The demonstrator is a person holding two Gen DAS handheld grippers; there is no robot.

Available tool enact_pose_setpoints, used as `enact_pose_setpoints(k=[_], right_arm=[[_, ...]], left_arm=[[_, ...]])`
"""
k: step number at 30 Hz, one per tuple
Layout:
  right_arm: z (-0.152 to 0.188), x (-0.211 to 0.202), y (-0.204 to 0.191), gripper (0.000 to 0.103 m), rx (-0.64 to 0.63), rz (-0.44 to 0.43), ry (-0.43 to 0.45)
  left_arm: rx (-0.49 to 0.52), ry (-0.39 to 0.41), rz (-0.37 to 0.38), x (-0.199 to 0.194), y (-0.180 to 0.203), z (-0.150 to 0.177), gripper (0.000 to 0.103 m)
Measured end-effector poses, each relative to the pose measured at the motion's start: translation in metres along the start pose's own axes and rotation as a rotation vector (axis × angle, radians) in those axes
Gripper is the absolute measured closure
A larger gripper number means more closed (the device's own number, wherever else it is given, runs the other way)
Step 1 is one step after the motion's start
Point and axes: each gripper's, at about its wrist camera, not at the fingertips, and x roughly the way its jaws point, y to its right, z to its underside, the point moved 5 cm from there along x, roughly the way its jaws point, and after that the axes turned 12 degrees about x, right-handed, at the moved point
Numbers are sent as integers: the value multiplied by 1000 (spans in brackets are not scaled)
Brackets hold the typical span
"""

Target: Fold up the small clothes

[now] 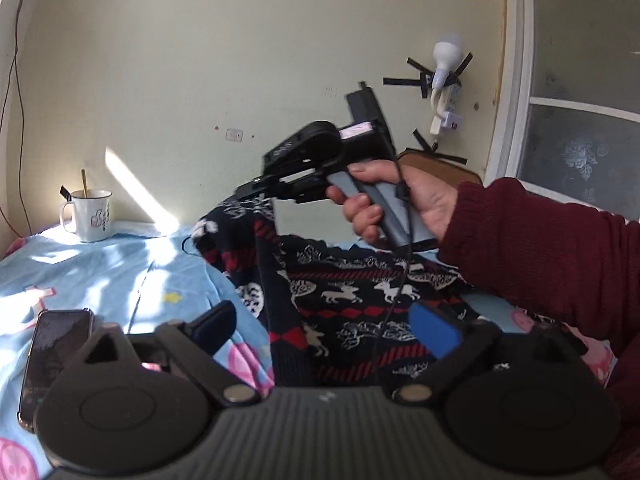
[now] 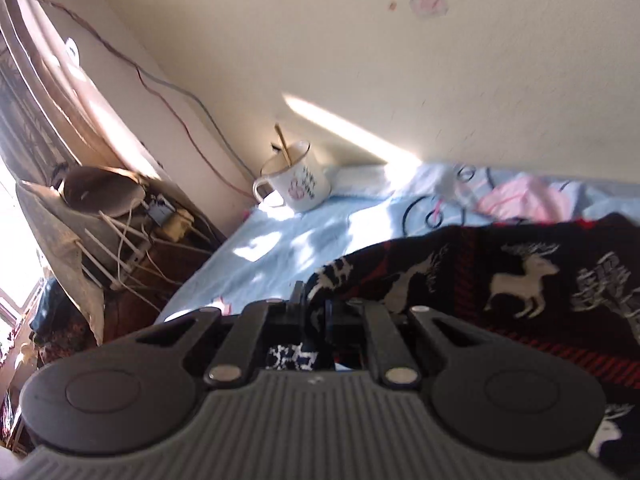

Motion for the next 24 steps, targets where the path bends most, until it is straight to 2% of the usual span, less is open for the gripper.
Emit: enact_pose_setpoints(k=[2,5,7,9,11,12,13,14,18,21,24], right_arm=[[-19,-47,17,92,2,11,74],[-42,-112,56,92,27,65,167],[-50,-139,92,92,76,106,181],[-50,-152,130,92,157,116,156],[-42,-156,159,92,218,135,146],[-34,-155,173,91,251,140,136],[-29,-152,182,91,275,134,128],[-22,-148,191,91,308,121,121],[-16,-133,187,91,339,15,102],[-25,-119,152,91,301,-99,79],[-32,-101,107,91,224,-247,50]], left_arm=[[-33,-23,15,7,1,4,5],[-98,-131,19,31,1,19,7],[-136,-196,45,44,3,29,12],[-138,-243,68,55,10,38,16],[-116,-301,63,67,19,47,33],[-117,-340,72,75,22,52,61],[-124,-375,85,81,25,56,95],[-129,-410,95,85,29,62,95],[-115,-390,76,73,33,54,96],[-191,-381,0,58,10,52,96],[-311,-405,-51,47,-14,67,95]])
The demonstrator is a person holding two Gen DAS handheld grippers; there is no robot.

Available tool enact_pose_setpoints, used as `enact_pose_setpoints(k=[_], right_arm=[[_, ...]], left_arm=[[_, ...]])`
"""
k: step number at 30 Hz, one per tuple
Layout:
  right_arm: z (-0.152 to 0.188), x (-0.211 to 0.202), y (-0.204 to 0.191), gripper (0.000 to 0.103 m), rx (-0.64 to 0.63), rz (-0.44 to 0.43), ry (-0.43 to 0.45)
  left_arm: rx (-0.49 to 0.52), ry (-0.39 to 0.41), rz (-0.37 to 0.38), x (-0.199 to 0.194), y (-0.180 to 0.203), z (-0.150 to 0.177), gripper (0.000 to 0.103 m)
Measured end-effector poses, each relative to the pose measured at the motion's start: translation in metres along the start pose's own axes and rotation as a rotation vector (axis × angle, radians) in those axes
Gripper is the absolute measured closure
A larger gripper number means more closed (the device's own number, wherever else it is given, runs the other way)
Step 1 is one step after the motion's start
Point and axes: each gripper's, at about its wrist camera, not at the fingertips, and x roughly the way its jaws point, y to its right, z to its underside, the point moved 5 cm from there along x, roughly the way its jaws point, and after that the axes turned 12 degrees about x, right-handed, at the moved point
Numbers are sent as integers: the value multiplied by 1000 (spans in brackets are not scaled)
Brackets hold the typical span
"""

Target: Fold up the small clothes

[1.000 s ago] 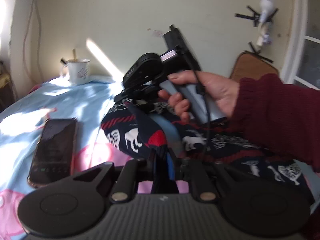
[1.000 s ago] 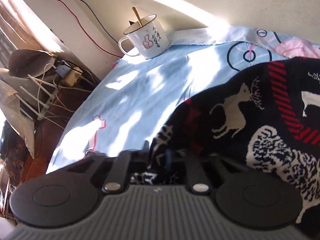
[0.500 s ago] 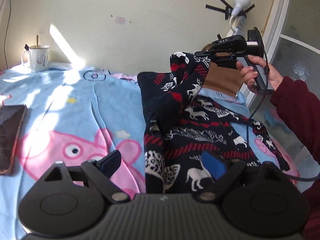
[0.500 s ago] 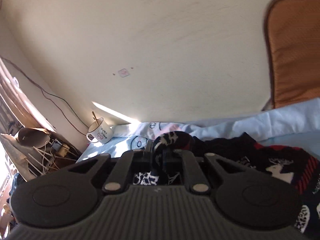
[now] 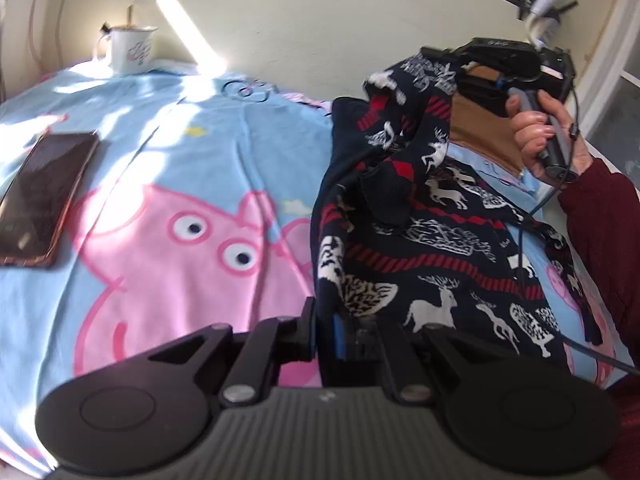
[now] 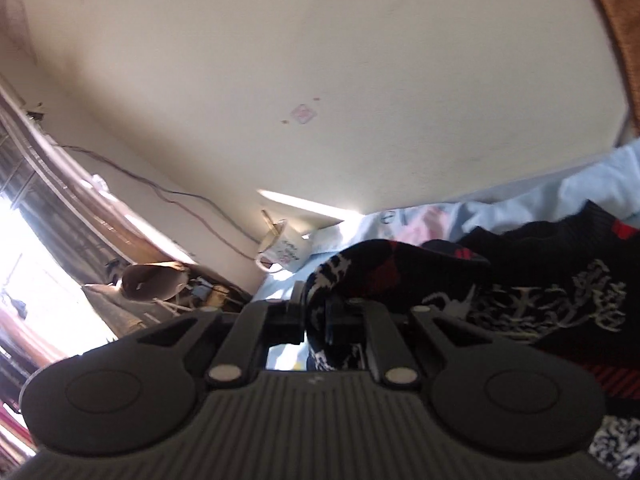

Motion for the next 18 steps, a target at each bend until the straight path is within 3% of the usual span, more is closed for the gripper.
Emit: enact_pose_setpoints(k=[2,4,5,6,8,10,12,15,18], right_arm=[[6,19,-20,90,-55,-57,-38],[11,33,-24,86,-113,-31,-77],[13,38,-20,71,-133,21,-89],[14,40,-11,54,-146,96,-90],[16,31,11,51,-147,196,-66],[24,14,28,48,-110,186,-63],[38,-2,40,37,-90,182,-59],[63,-5,51,36,-76,216,-85],[88,6,53,36,-62,222,-127]], left_arm=[[-56,-58,-44,6,-13,11,91],[-70,-45,-13,0,-19,13,84],[-56,-42,-26,-3,-21,11,80],[-39,-26,-49,-8,-24,6,68],[3,14,-66,-16,-29,-9,64],[51,52,-85,-15,-34,-34,64],[122,74,-128,-4,-33,-63,64],[301,106,-213,33,-17,-111,60],[348,80,-184,82,-13,-145,58]])
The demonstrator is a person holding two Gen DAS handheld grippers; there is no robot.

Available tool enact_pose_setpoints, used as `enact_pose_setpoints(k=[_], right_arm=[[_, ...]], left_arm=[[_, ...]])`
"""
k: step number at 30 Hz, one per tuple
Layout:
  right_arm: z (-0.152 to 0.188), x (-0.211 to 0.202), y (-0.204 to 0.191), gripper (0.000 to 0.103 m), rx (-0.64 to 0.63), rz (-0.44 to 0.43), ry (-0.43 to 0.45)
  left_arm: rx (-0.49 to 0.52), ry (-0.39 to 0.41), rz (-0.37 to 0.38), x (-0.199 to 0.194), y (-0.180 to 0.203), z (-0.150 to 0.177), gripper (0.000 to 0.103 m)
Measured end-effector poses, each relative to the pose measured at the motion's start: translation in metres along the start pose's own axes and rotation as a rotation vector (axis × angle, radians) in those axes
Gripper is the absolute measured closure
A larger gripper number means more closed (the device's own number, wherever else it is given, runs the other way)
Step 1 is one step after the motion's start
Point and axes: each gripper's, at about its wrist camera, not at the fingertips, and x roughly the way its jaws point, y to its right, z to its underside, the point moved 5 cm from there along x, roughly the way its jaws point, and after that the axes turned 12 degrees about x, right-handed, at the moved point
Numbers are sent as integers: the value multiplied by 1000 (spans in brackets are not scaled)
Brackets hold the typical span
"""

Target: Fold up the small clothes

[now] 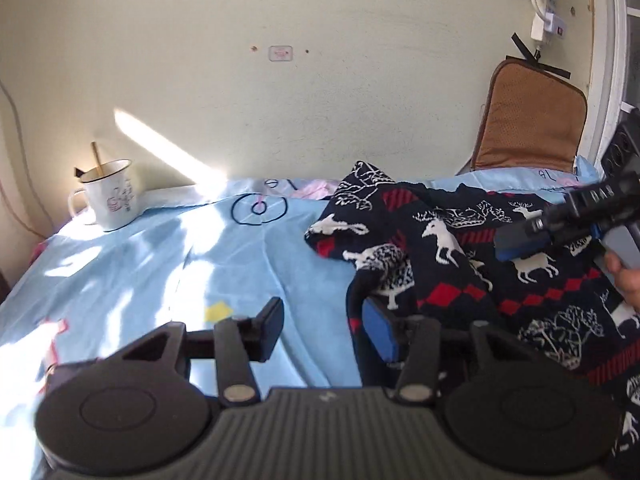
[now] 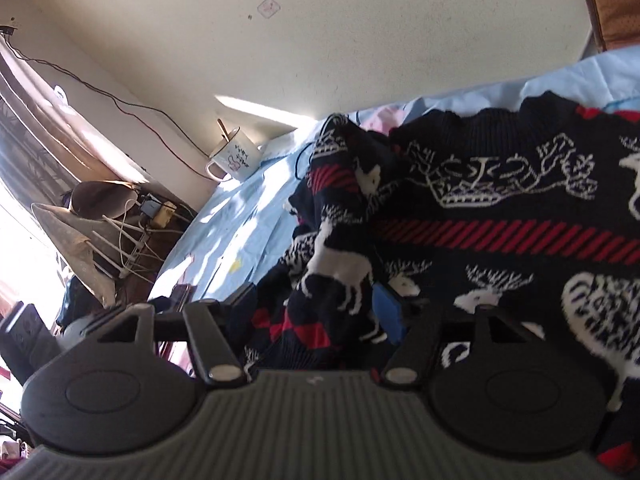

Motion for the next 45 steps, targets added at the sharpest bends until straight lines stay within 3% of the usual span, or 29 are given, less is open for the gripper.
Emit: enact_pose_setpoints(k=[3,4,5,6,8,11,14,17,19,22,25,27,29,31,33,36,39,42,44,45], right_arm=[[15,18,-11,36,-50,30,-22],[19,25,-12,45,-54,43,-34],[23,32,-12,60,-61,58,-51],[27,38,-10,92,-83,84,-72],[25,32,-7,92,-85,77,-74],[5,-16,-10,92,-80,-1,31],[-20,-94,-1,92,-68,-66,213],[-39,-166,28,92,-20,-10,429],[-46,-192,53,92,58,18,506],[-46,-199,85,92,163,34,515],[-43,-193,91,92,146,113,521],[-43,-197,97,92,151,169,555],[-39,-204,106,92,197,171,575],[-32,-210,109,92,207,173,578],[-25,-211,112,92,212,180,576],[-18,-213,119,92,236,157,588],[-17,-216,119,92,248,133,605],[-17,-217,117,92,241,132,601],[-17,-217,116,92,234,136,597],[-18,-216,116,92,232,139,595]], left_arm=[[-33,-52,7,47,-5,-14,58],[-53,-64,14,57,-7,-16,58],[-71,-69,24,65,-9,-17,58],[-84,-67,26,69,-10,-19,58],[-92,-52,25,72,-10,-21,55],[-75,-36,18,76,-9,-25,46],[-32,-40,17,85,1,-33,45],[12,-41,-7,99,17,-43,34],[51,-37,-1,108,31,-49,22],[111,-16,12,112,54,-58,22],[113,15,85,104,60,-64,15],[98,37,177,94,55,-66,10],[77,71,255,82,44,-68,10],[50,98,283,74,31,-71,10],[11,86,246,82,19,-82,17],[-5,-11,219,118,20,-97,44],[90,-95,195,156,46,-100,53],[212,-129,136,180,72,-96,61],[268,-176,93,195,81,-89,83],[278,-160,81,197,81,-87,91]])
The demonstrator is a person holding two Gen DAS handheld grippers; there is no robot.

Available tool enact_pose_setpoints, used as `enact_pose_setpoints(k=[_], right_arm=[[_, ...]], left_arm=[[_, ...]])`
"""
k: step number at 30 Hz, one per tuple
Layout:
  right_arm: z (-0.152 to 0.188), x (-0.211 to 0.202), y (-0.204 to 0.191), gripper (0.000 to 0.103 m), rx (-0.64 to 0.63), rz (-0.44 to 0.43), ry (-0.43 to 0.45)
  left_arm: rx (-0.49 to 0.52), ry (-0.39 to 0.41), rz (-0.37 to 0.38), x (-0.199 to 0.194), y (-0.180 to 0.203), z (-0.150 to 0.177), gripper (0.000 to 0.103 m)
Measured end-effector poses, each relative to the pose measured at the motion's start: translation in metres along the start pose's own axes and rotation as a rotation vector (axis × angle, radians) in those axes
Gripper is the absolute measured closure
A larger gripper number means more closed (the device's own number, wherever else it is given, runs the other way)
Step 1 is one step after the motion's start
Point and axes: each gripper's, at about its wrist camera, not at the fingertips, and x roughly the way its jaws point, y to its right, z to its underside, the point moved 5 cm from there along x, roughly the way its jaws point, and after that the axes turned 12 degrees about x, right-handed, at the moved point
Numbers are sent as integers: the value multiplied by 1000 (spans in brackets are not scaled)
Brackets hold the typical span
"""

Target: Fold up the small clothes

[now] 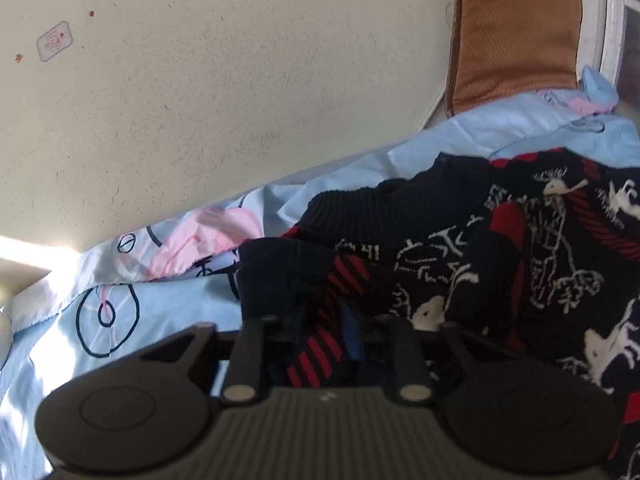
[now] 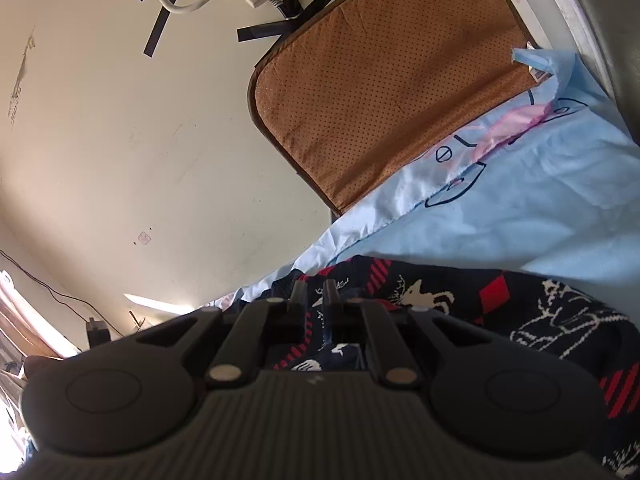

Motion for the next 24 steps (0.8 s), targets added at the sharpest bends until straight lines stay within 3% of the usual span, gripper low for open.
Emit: enact_pose_setpoints(k=[2,4,5,8,11,12,15,16,19,21,24], right_arm=[[0,4,0,92,-3,9,-5],[1,8,0,92,-5,18,-11],[1,10,-1,92,-7,19,-14],[1,12,-4,90,-22,26,-11],[1,15,-6,88,-56,60,3],[2,17,-7,84,-72,78,2],[10,22,-12,66,-126,99,-20],[14,24,-15,56,-156,104,-33],[26,33,-28,41,-284,139,-67],[33,43,-33,36,-362,188,-86],[35,61,-31,38,-494,322,-56]], left_arm=[[-12,10,3,-3,-5,2,95],[-100,56,-23,-19,-27,7,96],[-154,86,-45,-29,-42,12,96],[-417,173,16,-56,-97,36,96],[-536,126,-67,-50,-129,59,101],[-552,88,-107,-44,-134,65,101],[-588,53,-13,-29,-131,75,94],[-580,63,-2,-31,-127,75,86],[-541,102,24,-39,-107,74,60],[-519,115,69,-42,-93,72,58],[-467,102,58,-38,-77,68,59]])
